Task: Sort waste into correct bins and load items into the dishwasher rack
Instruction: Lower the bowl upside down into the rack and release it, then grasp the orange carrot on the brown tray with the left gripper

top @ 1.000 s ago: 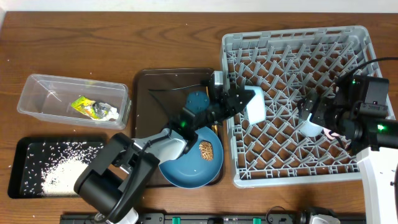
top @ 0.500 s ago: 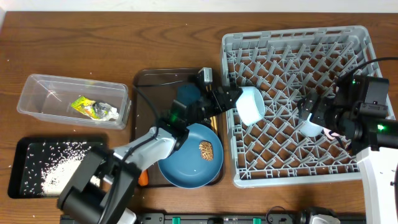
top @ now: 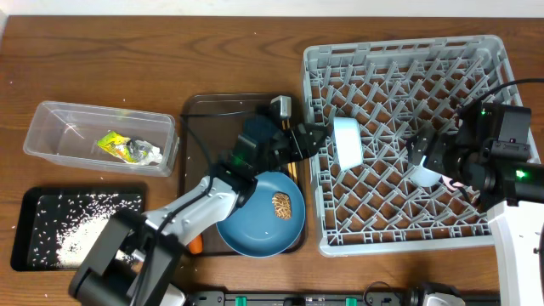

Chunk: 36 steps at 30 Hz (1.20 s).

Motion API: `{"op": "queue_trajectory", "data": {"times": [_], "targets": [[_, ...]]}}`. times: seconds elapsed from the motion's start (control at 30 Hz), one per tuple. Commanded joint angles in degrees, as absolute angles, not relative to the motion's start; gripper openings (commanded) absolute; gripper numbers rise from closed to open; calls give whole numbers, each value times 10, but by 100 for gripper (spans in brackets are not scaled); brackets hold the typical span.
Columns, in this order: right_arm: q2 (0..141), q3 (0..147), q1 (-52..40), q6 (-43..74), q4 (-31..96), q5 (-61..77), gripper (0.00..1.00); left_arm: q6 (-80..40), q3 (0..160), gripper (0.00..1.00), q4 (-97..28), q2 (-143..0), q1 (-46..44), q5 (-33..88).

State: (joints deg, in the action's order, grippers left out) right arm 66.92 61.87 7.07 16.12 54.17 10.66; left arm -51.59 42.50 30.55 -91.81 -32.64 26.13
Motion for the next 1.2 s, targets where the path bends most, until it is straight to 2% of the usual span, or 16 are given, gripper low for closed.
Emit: {"op": "queue_trajectory", "data": {"times": [0.0,0.17,0.5,0.53,0.57,0.6,0.63,0.67,0.73,0.77,0.93,1.17], "targets": [[668,628,75,155,546,105,91,-435,434,60,245,-863,-319,207],[668,628,75,145,549,106,92,-364,454,61,48,-754,-298,131],[668,628,75,147,549,110,93,-285,454,60,-230,-602,-222,130],[668,628,75,147,549,110,94,-285,454,64,-257,-589,-219,130],[668,628,75,147,549,110,94,-284,454,76,-280,-579,-218,129],[668,628,75,147,549,110,94,-276,454,93,-309,-568,-216,128],[668,628,75,147,549,110,94,-267,454,98,-332,-560,-214,125],[668,628,75,147,549,110,94,-266,454,94,-358,-555,-214,116],[668,628,75,147,548,110,94,-283,454,70,-422,-551,-214,79],[668,628,75,147,548,110,94,-313,453,66,-461,-553,-214,47],[668,628,75,147,548,110,94,-416,433,61,-579,-571,-214,-45],[668,628,75,147,549,110,95,-438,387,60,-552,-620,-214,-83]]}}
